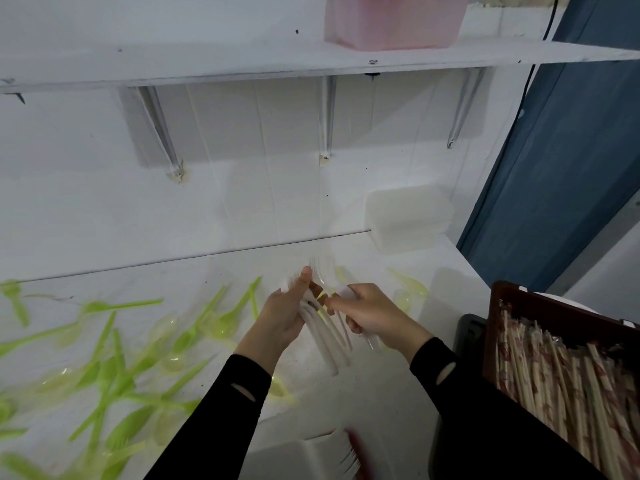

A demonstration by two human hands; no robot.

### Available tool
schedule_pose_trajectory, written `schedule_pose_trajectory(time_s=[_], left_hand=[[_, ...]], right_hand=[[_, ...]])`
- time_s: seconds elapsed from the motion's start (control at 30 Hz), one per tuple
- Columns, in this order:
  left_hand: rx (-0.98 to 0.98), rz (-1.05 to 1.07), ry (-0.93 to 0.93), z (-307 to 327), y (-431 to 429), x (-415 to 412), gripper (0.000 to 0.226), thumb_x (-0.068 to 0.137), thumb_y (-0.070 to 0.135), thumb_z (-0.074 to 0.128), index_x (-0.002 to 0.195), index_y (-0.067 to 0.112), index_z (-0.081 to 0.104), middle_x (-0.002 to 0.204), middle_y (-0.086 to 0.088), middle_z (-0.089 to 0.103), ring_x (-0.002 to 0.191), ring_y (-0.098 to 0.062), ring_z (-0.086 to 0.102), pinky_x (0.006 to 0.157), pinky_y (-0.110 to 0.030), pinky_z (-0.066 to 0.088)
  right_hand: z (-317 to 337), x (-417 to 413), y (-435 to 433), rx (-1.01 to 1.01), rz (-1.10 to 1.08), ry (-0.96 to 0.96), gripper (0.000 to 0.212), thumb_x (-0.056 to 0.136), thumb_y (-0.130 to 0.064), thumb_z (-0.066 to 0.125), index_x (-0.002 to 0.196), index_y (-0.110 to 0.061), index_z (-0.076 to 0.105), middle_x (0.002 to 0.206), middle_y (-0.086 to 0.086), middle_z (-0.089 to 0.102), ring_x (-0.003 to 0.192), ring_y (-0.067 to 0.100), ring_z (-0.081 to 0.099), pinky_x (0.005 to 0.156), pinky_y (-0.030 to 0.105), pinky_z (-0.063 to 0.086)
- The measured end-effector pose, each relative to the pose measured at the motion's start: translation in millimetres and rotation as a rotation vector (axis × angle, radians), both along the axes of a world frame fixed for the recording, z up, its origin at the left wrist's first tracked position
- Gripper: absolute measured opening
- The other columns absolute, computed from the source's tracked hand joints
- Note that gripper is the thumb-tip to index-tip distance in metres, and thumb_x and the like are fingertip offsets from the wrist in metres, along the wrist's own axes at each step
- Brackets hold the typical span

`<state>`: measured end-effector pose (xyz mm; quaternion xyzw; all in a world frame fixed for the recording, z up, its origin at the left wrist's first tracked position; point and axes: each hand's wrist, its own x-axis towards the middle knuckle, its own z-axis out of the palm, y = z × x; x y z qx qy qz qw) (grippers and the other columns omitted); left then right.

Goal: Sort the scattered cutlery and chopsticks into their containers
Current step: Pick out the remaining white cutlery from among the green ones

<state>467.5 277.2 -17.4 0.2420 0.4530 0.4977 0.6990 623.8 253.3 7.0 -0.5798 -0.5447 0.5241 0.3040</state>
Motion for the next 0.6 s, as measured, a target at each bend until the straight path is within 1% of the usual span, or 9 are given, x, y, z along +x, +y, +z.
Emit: schedule_pose_trajectory(time_s=[0.1,0.17,0.23,0.3,0.37,0.43,0.5,0.57,0.6], left_hand=[[0.021,-0.064,0.030,3.8,-2.2,-0.2,0.038,0.091,0.026,0.064,0.102,-0.011,0.065,0.089,-0.021,0.070,0.073,-0.025,0.071,0.063,-0.028,0.058],[0.018,-0.046,0.018,4.9,-2.4,-0.2,0.031,0.093,0.018,0.063,0.103,-0.012,0.065,0.094,-0.022,0.070,0.076,-0.025,0.071,0.064,-0.027,0.058],[0.011,-0.028,-0.005,4.0,-1.4,-0.1,0.033,0.090,0.014,0.065,0.111,-0.012,0.063,0.102,-0.021,0.070,0.085,-0.025,0.071,0.069,-0.027,0.059],[0.011,-0.036,-0.009,3.5,-1.5,1.3,0.043,0.084,0.016,0.070,0.115,-0.013,0.062,0.108,-0.023,0.069,0.096,-0.030,0.069,0.078,-0.031,0.060],[0.010,-0.046,-0.017,2.3,-1.8,1.7,0.050,0.082,0.018,0.071,0.118,-0.015,0.060,0.114,-0.027,0.066,0.103,-0.034,0.067,0.083,-0.033,0.059],[0.023,-0.054,-0.025,1.5,-2.2,1.7,0.044,0.087,0.015,0.066,0.117,-0.016,0.058,0.108,-0.027,0.066,0.094,-0.032,0.069,0.074,-0.033,0.060],[0.033,-0.059,-0.016,0.2,-3.1,3.0,0.033,0.091,0.012,0.063,0.112,-0.013,0.061,0.098,-0.024,0.068,0.083,-0.028,0.070,0.067,-0.036,0.059],[0.034,-0.040,0.019,-0.7,-3.8,4.6,0.022,0.092,0.010,0.063,0.105,-0.007,0.064,0.091,-0.019,0.068,0.077,-0.024,0.070,0.071,-0.038,0.061],[0.038,-0.034,0.023,-1.2,-3.8,5.1,0.018,0.093,0.009,0.062,0.103,-0.006,0.065,0.091,-0.017,0.069,0.076,-0.022,0.070,0.074,-0.035,0.061]], right_hand=[[0.3,2.6,0.4,-0.073,0.059,-0.013,0.015,0.085,-0.020,0.067,0.078,-0.008,0.062,0.060,0.002,0.044,0.049,0.012,0.040,0.048,0.023,0.034],[0.6,0.0,1.2,-0.109,0.042,-0.030,0.028,0.085,-0.034,0.068,0.085,-0.009,0.057,0.068,0.001,0.048,0.053,0.013,0.040,0.051,0.025,0.035],[0.8,-2.7,1.7,-0.146,0.010,-0.060,0.038,0.086,-0.047,0.063,0.099,-0.012,0.054,0.084,0.003,0.052,0.060,0.014,0.042,0.054,0.026,0.037],[-0.2,-4.1,0.7,-0.150,0.015,-0.043,0.026,0.094,-0.037,0.050,0.100,-0.011,0.049,0.092,0.005,0.050,0.062,0.014,0.040,0.053,0.025,0.035],[-1.7,-3.4,-0.8,-0.083,0.044,-0.102,0.021,0.099,-0.030,0.039,0.104,-0.012,0.050,0.095,0.000,0.057,0.066,0.013,0.046,0.057,0.024,0.039],[-4.0,-3.3,-0.8,0.012,0.087,-0.215,0.027,0.104,-0.031,0.035,0.112,-0.011,0.051,0.095,-0.006,0.060,0.072,0.007,0.052,0.064,0.022,0.042],[-5.5,-4.3,-0.5,0.046,0.119,-0.279,0.031,0.106,-0.033,0.032,0.114,-0.007,0.049,0.089,-0.010,0.056,0.075,0.000,0.050,0.063,0.017,0.038],[-5.7,-5.3,-0.5,0.025,0.152,-0.285,0.033,0.107,-0.034,0.030,0.112,-0.008,0.050,0.093,-0.006,0.059,0.080,0.002,0.052,0.065,0.016,0.039],[-5.5,-5.5,-1.0,0.009,0.171,-0.268,0.035,0.107,-0.035,0.030,0.114,-0.009,0.051,0.099,-0.002,0.062,0.084,0.003,0.056,0.068,0.016,0.042]])
